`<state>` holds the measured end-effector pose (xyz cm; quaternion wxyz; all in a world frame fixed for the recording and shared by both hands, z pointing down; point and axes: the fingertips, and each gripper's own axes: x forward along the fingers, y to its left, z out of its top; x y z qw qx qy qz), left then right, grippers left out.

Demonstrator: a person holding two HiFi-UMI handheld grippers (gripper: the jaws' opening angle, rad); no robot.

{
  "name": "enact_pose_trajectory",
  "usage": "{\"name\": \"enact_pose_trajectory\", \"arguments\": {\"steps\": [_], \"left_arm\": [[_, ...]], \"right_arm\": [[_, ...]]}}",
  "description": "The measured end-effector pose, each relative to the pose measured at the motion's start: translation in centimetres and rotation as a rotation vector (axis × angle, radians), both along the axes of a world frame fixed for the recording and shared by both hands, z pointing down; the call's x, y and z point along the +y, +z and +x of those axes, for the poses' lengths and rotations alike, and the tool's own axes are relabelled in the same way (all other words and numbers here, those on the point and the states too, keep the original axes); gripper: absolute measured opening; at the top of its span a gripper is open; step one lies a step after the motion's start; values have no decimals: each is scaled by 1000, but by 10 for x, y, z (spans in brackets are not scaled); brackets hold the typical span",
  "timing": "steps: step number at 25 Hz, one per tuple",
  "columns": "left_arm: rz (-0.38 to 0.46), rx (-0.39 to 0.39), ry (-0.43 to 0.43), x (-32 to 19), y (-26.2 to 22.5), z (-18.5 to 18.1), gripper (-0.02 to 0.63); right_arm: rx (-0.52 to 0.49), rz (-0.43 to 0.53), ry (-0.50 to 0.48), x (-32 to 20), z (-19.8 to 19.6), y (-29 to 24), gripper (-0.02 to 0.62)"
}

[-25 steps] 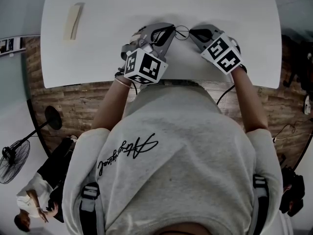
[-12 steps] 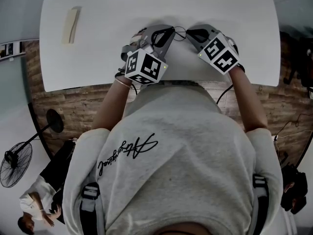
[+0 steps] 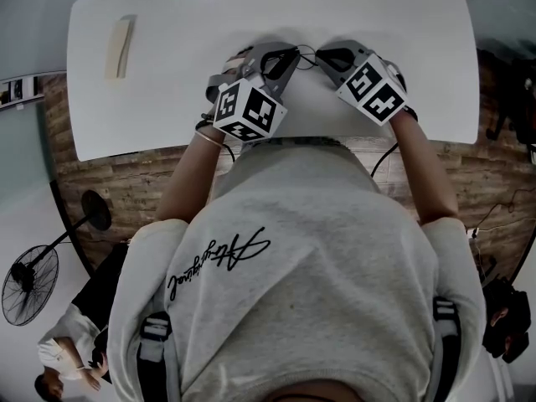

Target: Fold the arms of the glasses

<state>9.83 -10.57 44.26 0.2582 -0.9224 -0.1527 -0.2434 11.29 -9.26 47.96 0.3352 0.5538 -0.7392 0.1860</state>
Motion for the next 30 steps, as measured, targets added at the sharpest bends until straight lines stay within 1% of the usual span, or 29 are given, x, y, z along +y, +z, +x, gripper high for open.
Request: {"name": "enact_pose_trajectory", "arguments": {"steps": [4,13,19,30], "left_arm": [[-23,-41,41,4,3,-1,11],[-4,-123,117,10,12,1,11],[-39,-154,140,11,13,0,11],[-66,-231,205,13,17,0,12]], "right_arm": [[0,1,0,-1,0,0,11],[0,-2,3,-1,0,1,11],[1,-3,7,0,1,1,11],[-1,-4,15,0,0,-1,11]]}}
